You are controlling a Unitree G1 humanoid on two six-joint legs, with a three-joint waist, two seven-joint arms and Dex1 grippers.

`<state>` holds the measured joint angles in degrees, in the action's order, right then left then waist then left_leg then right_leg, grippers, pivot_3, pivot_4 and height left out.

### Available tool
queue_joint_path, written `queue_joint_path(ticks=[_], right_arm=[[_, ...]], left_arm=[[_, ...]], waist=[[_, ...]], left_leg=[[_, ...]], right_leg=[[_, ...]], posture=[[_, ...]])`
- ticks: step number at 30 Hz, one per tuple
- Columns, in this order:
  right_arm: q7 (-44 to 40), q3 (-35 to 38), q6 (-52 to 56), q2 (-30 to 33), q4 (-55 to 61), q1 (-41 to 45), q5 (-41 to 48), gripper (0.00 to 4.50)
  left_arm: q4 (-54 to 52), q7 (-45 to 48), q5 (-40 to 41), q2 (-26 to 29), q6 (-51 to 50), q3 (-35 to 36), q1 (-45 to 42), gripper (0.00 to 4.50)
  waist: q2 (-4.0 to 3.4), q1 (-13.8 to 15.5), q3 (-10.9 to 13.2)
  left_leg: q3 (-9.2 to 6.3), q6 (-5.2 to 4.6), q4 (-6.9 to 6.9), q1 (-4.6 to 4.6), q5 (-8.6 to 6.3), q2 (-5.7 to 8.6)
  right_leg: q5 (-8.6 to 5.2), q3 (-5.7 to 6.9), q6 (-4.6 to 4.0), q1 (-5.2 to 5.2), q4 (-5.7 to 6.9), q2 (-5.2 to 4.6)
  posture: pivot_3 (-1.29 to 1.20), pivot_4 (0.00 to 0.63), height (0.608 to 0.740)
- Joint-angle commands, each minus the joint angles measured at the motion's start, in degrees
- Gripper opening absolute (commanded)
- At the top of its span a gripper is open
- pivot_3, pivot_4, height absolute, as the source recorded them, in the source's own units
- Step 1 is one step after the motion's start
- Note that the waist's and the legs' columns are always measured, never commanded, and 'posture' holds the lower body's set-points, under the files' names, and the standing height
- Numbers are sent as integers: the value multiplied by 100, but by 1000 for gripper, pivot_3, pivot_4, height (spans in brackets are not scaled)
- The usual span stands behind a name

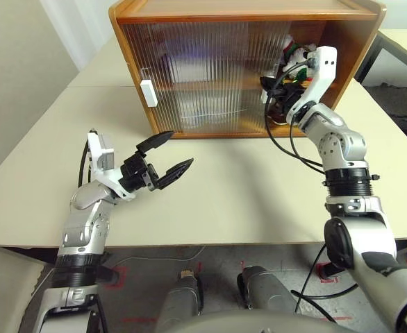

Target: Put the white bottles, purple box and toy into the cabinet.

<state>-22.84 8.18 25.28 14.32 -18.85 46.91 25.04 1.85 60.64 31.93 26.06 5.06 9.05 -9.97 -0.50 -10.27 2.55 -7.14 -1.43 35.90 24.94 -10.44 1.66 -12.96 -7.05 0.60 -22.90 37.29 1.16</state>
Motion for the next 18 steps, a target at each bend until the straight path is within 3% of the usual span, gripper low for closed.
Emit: queue_joint_path(ticks=[1,18], right_arm=[[29,132,-229,285,-184,103,-243,27],[-300,194,-551,939,-595,91,-526,27]], left_arm=[[105,56,-10,64,-47,13,-91,4500],[278,226,-29,23,6,-35,-199,4500]], waist=[[1,-4,0],[1,-201,-1]], left_leg=[[0,6,0,0,-1,1],[0,30,-6,8,1,0]], right_leg=[[1,-1,-1,0,0,-1],[7,-3,22,-1,-5,-1]], posture=[[-280,40,740],[-298,35,740]])
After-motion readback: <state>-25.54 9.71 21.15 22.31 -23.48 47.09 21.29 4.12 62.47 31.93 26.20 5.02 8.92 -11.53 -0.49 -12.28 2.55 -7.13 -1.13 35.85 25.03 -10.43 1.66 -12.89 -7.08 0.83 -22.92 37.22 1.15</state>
